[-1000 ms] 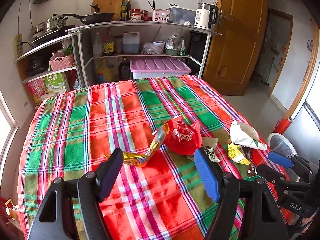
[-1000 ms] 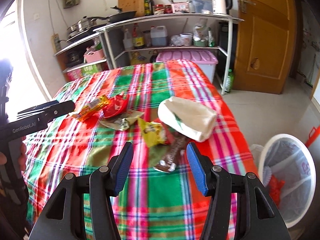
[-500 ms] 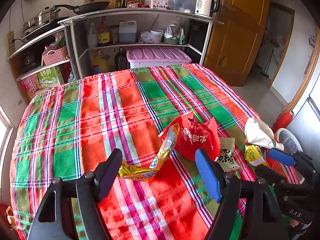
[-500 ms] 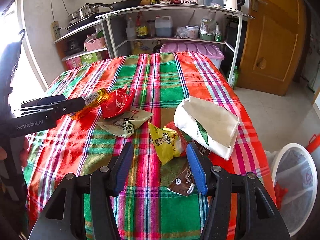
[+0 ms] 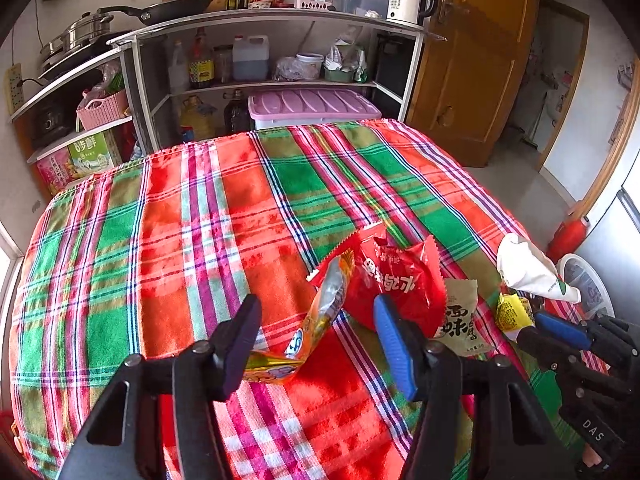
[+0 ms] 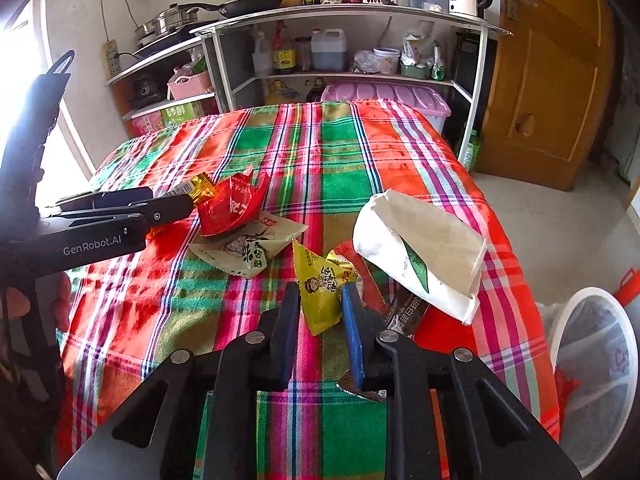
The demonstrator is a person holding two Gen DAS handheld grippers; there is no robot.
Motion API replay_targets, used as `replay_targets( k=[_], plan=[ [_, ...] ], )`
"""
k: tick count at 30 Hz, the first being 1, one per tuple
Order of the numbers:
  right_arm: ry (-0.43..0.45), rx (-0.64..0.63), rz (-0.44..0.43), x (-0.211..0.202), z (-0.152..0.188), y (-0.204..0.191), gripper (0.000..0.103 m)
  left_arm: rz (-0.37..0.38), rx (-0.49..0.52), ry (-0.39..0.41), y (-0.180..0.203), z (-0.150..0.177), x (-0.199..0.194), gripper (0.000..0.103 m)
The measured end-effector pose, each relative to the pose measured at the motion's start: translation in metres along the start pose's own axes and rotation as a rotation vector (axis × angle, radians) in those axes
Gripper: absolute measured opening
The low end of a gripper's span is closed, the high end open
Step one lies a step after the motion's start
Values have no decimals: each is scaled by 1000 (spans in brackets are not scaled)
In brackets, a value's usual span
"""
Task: Collect trash
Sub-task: 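Grasp the yellow snack wrapper with the right tool while the left tool approaches the gold wrapper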
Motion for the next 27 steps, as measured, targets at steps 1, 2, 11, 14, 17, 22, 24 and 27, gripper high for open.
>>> replay_targets(
  k=[1, 2, 11, 14, 17, 22, 24, 27],
  plan=[
    [1, 2, -1, 0, 0, 1, 20, 2, 2, -3, 0, 0, 0, 51],
    [1, 4, -1, 0, 0, 1, 18, 2, 4, -6, 0, 0, 1, 47],
    [13, 19, -11, -3, 0, 3, 12, -5, 4, -7, -2, 2, -2, 20],
    [25, 19, -23, -7, 0, 2, 11, -4, -4, 4, -3, 3, -7, 16],
    [37, 17, -37, -9, 1, 1, 10, 1, -13, 15, -5, 4, -14, 16],
    [62, 30, -65, -16, 1, 1, 10, 5, -20, 16, -7, 9, -19, 16],
    [75, 32, -70, -19, 1, 1, 10, 11, -9, -1, -6, 10, -15, 16],
    [85, 27, -77, -23, 2, -1, 10, 4, -40, -14, -10, 10, -8, 22]
  ],
)
Point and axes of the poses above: each gripper's, at about its wrist camera, not at the fingertips, and x roughly the way its jaws point, y to its right, z to its underside, the point moved 1 cm from there along x, roughly the way its jaws point, and after that the axes turned 9 degrees about -z, right-handed, at the moved point
